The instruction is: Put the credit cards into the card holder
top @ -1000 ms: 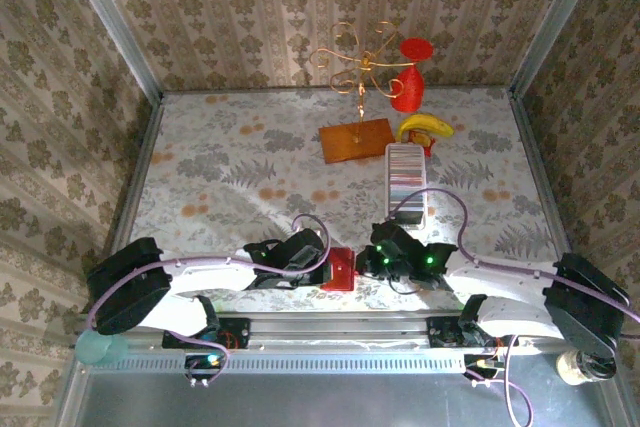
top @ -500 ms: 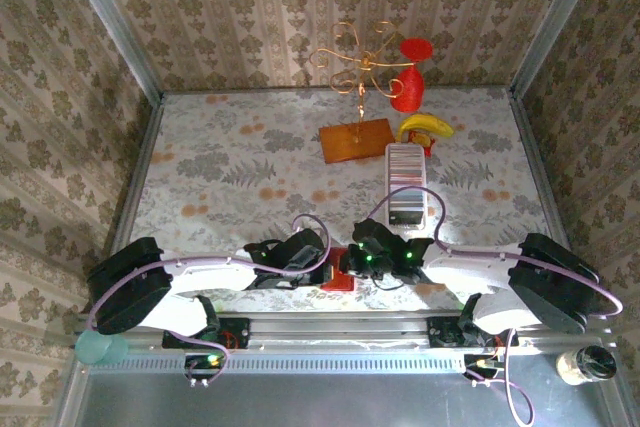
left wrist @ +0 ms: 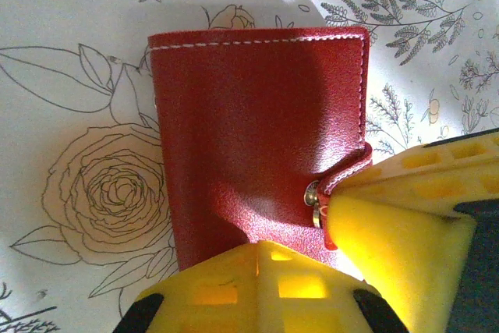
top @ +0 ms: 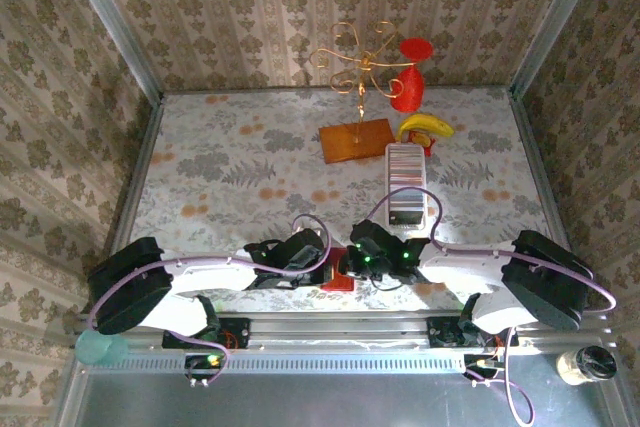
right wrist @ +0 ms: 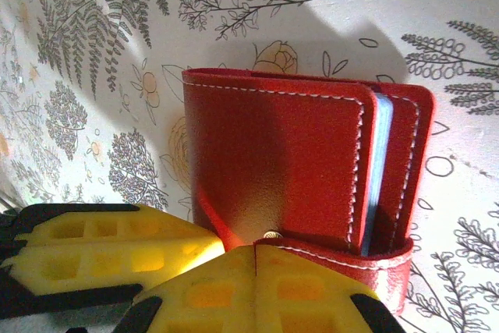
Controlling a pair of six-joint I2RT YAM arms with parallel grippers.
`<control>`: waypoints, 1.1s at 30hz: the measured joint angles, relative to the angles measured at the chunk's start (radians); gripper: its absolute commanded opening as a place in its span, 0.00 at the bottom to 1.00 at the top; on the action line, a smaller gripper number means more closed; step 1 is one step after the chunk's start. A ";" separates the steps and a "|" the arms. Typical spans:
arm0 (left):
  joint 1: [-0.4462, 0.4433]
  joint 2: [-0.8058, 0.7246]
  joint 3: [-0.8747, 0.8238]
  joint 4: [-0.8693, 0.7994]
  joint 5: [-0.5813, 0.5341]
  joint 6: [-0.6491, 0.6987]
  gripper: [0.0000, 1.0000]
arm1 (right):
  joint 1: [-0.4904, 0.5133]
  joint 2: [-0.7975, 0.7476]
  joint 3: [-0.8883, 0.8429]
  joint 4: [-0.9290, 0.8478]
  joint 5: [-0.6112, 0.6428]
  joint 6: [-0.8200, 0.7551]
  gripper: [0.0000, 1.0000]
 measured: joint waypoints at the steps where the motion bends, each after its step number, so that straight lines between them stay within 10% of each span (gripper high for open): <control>1: 0.000 0.000 0.000 0.000 0.000 0.000 0.00 | 0.001 0.003 0.002 0.001 0.000 0.000 0.00; 33: 0.000 0.000 0.000 0.000 0.000 0.000 0.00 | 0.006 -0.023 -0.008 0.011 0.057 0.011 0.00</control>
